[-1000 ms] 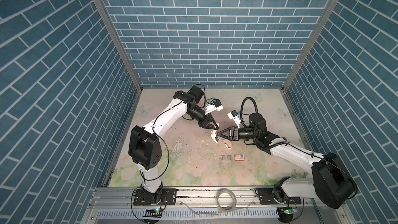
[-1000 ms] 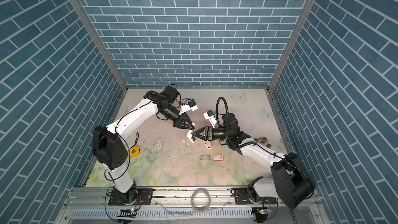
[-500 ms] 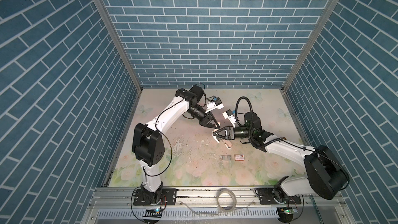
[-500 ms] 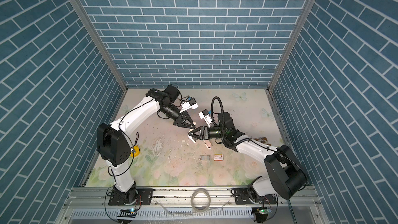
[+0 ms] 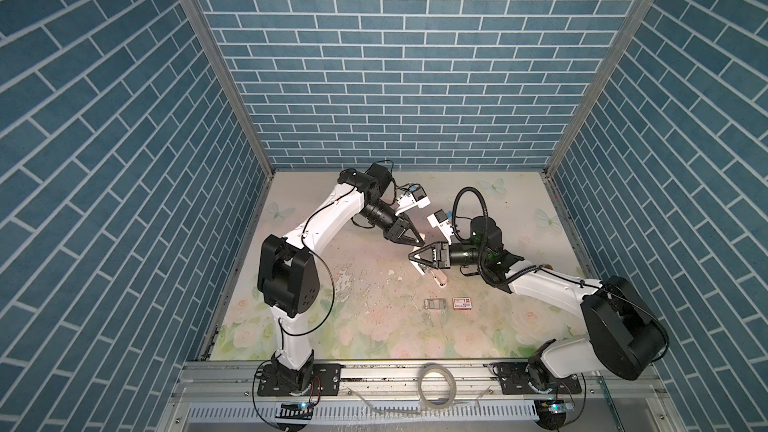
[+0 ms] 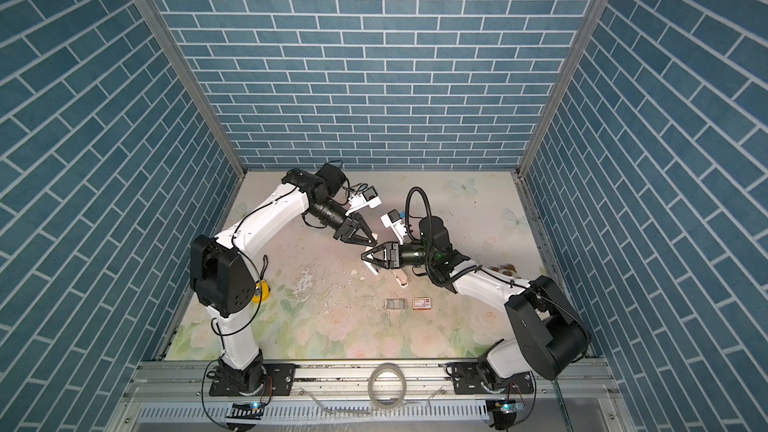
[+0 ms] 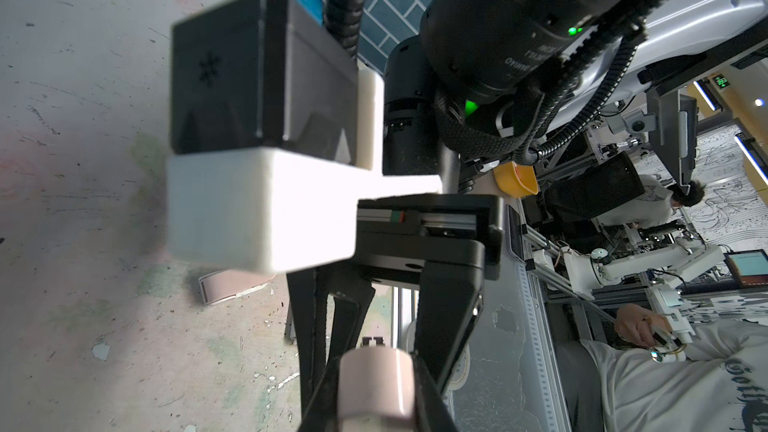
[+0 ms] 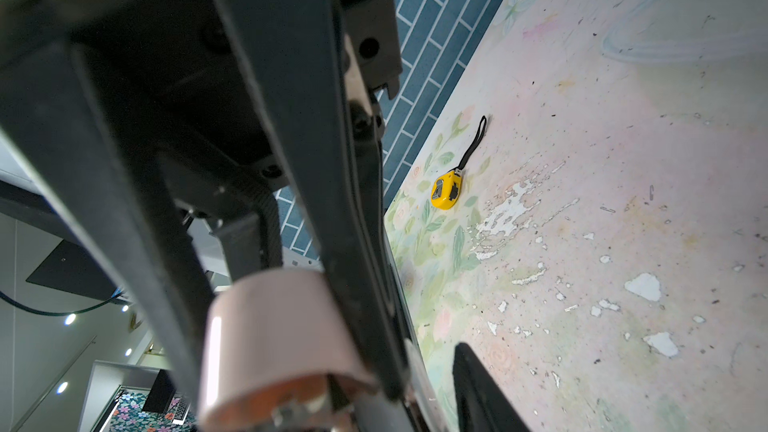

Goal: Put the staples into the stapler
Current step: 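Open the left gripper and draw it back while the right gripper holds the stapler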

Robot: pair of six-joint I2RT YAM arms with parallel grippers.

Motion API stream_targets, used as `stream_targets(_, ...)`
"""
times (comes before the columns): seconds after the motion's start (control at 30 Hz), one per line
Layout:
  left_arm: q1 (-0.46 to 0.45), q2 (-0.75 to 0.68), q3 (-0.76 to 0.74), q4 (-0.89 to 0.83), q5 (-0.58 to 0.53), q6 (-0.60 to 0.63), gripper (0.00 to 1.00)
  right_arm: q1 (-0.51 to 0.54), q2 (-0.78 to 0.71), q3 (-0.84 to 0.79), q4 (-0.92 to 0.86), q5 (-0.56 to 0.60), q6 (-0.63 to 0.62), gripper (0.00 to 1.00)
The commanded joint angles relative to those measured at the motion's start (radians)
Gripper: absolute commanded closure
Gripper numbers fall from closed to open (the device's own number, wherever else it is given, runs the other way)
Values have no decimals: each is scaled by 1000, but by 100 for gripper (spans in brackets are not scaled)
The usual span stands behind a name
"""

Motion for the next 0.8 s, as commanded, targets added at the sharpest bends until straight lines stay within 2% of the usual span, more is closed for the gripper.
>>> stream_targets(0.0, 8, 14, 27, -49, 57, 18, 95, 10, 17, -10, 70, -12, 39, 57)
stream_targets(0.3, 21, 14, 30, -52, 68, 15, 93, 12, 22, -17, 76, 9, 39, 78)
stream_targets(0.43, 22, 10, 23, -36, 64, -1, 88, 12, 31, -10, 74, 24, 37, 83)
stream_targets(0.63, 21, -14, -6, 2, 25, -34, 64, 12, 49, 15, 65, 39, 33, 87)
stream_targets(0.77, 22, -30, -17, 26, 11, -51, 53, 12, 62, 33, 53, 42, 28, 90)
